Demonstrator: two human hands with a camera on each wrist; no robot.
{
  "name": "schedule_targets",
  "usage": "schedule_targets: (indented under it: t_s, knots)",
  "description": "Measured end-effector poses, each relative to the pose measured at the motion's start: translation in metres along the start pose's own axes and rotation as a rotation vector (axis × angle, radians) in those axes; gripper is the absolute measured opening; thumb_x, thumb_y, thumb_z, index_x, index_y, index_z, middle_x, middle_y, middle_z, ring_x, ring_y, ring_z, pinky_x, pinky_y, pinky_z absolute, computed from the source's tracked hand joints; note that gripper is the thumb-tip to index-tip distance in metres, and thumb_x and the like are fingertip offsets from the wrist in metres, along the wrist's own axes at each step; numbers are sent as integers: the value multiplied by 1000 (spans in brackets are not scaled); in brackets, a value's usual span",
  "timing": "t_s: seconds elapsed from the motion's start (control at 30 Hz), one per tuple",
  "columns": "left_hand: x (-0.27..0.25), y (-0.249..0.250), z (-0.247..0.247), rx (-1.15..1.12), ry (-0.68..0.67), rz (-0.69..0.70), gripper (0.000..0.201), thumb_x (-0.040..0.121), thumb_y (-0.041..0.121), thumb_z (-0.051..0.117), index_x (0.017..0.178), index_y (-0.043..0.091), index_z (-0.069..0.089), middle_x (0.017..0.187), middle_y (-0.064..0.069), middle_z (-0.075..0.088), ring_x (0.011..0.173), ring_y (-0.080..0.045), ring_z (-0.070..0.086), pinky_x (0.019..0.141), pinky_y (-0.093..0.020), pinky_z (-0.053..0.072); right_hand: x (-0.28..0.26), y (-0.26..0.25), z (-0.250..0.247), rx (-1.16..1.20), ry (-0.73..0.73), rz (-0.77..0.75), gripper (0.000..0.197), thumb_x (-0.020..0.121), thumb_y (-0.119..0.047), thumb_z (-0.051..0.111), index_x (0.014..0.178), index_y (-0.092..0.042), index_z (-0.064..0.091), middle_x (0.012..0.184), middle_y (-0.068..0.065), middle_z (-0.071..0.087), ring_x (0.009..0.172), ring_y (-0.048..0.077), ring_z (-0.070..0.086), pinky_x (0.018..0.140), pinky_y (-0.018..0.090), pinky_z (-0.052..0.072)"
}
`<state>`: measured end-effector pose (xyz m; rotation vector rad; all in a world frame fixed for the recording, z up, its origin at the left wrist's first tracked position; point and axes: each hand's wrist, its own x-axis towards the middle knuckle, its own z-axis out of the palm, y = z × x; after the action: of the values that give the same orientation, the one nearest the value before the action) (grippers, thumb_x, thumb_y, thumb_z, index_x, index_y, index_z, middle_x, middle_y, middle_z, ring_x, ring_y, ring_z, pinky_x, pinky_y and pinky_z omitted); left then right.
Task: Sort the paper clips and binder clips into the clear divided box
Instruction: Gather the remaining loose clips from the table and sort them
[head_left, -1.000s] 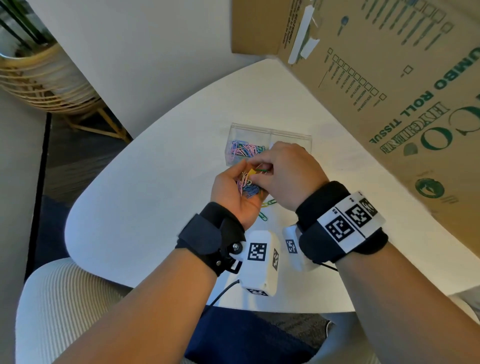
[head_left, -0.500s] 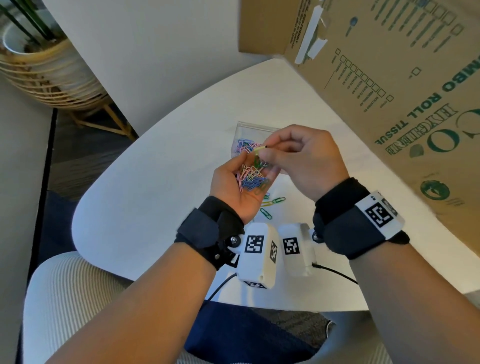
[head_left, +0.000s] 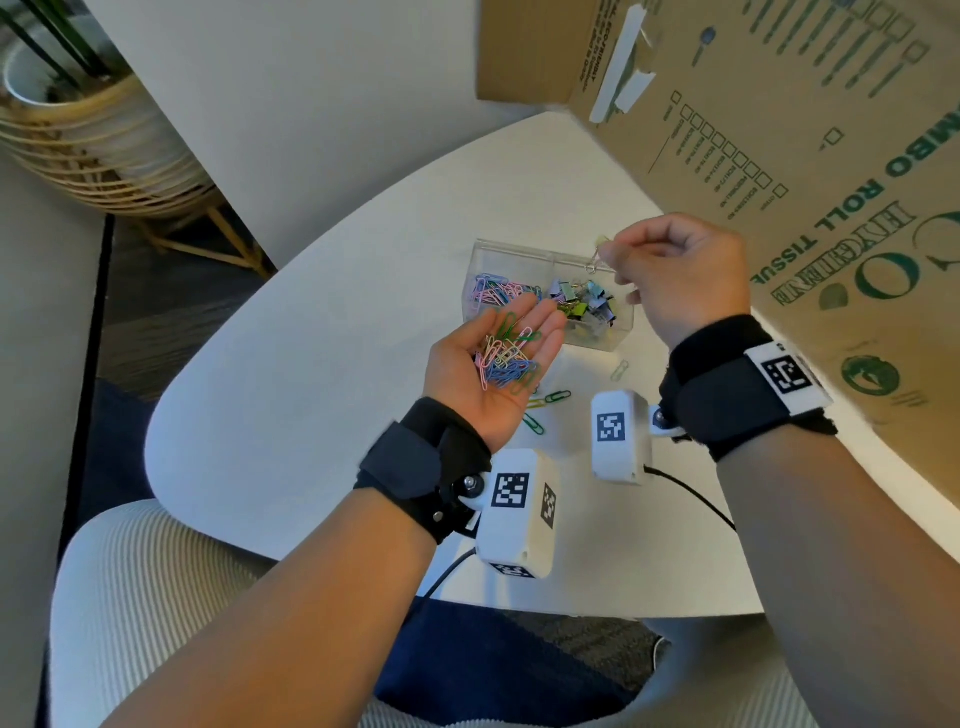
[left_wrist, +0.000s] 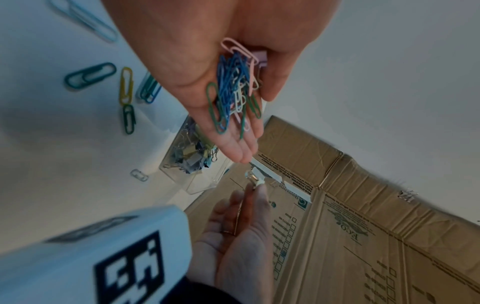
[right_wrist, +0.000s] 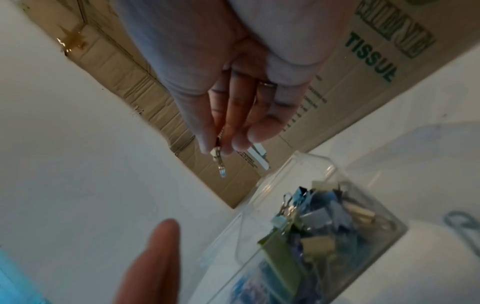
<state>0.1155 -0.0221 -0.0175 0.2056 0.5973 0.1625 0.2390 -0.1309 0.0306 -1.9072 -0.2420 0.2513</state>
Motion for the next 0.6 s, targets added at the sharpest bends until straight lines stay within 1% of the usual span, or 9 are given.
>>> schedule_targets:
  t_s: [0.07,0.13,0.17,0.3,0.37,0.43,0.47,0.53,0.6]
  knots:
    - [-1,1,-1,8,2,2,34,99,20,38,112,-4,59,101,-21,70,95,-32,67,87,-40,53,5,6,-2,-133,-22,-6,9,77,-20,77,77,-25,70,79,-7,71,65,3,60,70,26,53]
    - [-1,1,-2,7,4,5,34,99,20,39,111,-4,60,100,-21,70,95,-32,67,90,-39,53,3,8,-2,-302,-71,-36,10,78,-27,76,87,-28,71,92,-11,69,74,6,57,79,28,51]
    - [-1,1,-2,6,6,7,34,99,20,38,112,-4,59,101,-21,70,96,-32,66,91,-40,52,0,7,0,-346,-98,-65,13,78,-29,75,90,-29,71,92,-10,68,72,6,55,78,27,49]
    - [-1,-2,-4,-31,4,12,37,99,21,38,119,-3,57,108,-20,67,93,-31,67,85,-39,55,-28,-6,13,-329,-313,-110,10,78,-26,76,87,-23,73,68,-6,68,58,3,59,68,24,51]
    - [-1,-3,-4,-3,-22,14,42,99,24,36,130,1,51,119,-17,62,99,-30,65,85,-36,54,-40,-11,17,-318,-393,-96,10,77,-23,77,86,-22,72,68,-5,71,58,1,64,68,22,54]
    - [-1,-5,-3,15,-45,9,47,97,26,34,137,3,45,124,-15,58,102,-29,62,92,-35,48,-48,-17,17,-366,-425,-123,16,73,-22,80,86,-26,72,77,-6,72,68,4,65,72,17,52]
    - [-2,-7,-2,-1,-53,5,48,97,27,35,137,3,44,120,-15,58,101,-29,61,94,-36,46,-51,-21,18,-440,-458,-151,24,71,-23,81,92,-29,72,83,-7,71,75,6,64,75,16,50]
    - [-1,-9,-2,-39,-71,7,45,98,27,35,135,3,46,112,-14,60,102,-29,62,91,-38,51,-58,-25,21,-618,-536,-211,48,71,-25,81,116,-33,67,91,-12,64,84,9,60,82,18,45]
    - [0,-10,-4,-41,-75,12,45,99,28,35,135,3,48,126,-15,56,122,-29,53,98,-39,48,-61,-25,24,-719,-575,-259,62,72,-25,79,130,-33,57,99,-11,59,93,11,56,89,23,43]
